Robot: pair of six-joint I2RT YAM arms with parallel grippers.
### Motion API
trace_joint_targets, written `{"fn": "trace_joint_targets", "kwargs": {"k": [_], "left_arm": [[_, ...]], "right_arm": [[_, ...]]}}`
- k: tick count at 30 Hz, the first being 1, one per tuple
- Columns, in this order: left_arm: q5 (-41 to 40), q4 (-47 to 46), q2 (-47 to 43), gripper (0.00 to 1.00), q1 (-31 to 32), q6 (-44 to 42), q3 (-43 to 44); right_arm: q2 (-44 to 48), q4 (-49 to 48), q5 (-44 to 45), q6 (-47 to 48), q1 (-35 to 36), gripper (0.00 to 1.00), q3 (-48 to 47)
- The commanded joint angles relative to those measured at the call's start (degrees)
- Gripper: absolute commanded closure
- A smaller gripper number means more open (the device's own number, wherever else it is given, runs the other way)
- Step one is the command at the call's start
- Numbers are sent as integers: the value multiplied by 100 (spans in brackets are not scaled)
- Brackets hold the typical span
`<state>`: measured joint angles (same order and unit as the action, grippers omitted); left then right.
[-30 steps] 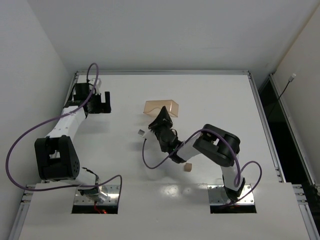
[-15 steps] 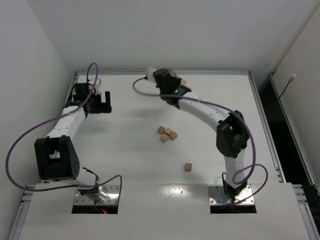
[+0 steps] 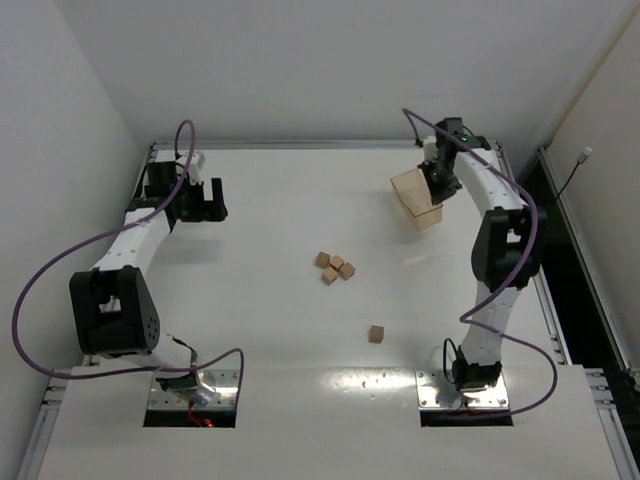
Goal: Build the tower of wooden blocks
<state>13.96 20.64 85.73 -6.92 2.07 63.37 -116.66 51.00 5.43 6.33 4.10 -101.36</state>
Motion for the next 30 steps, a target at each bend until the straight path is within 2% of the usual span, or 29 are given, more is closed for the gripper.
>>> {"fn": "trace_joint_targets", "kwargs": {"k": [1, 4, 9, 17, 19, 20, 22, 23, 26, 27, 30], "left_arm": [[344, -245, 128, 0, -73, -31, 219], [406, -245, 198, 0, -73, -31, 219], [354, -245, 303, 0, -126, -83, 219], [353, -245, 479, 0, -126, -136, 333], [353, -245, 479, 0, -126, -136, 386], [353, -193, 540, 0, -178, -136, 386], [353, -192, 541, 0, -178, -188, 386], [353, -192, 541, 0, -178, -189, 386], [353, -192, 594, 0, -178, -189, 386], [353, -192, 594, 0, -178, -137, 386], [353, -192, 541, 0, -178, -136, 386]], "right_arm": [[82, -73, -1384, -334, -680, 100, -24], [-155, -345, -1545, -168, -1112, 100, -208], [-628, -750, -1281, -61, -1516, 100, -586], [-1376, -1128, -877, 123, -1913, 100, -1078], [-1438, -1189, -808, 70, -2062, 97, -1079], [-1438, -1189, -755, 70, -2062, 90, -1079], [-1438, -1242, -754, 70, -2123, 82, -1026], [-1438, -1242, -754, 70, -2176, 59, -1026], [-1281, -1242, -754, 70, -2229, 39, -1079], [-1202, -1242, -754, 70, -2229, 20, -1018], [-527, -1452, -807, 131, -2229, 13, -579]]}}
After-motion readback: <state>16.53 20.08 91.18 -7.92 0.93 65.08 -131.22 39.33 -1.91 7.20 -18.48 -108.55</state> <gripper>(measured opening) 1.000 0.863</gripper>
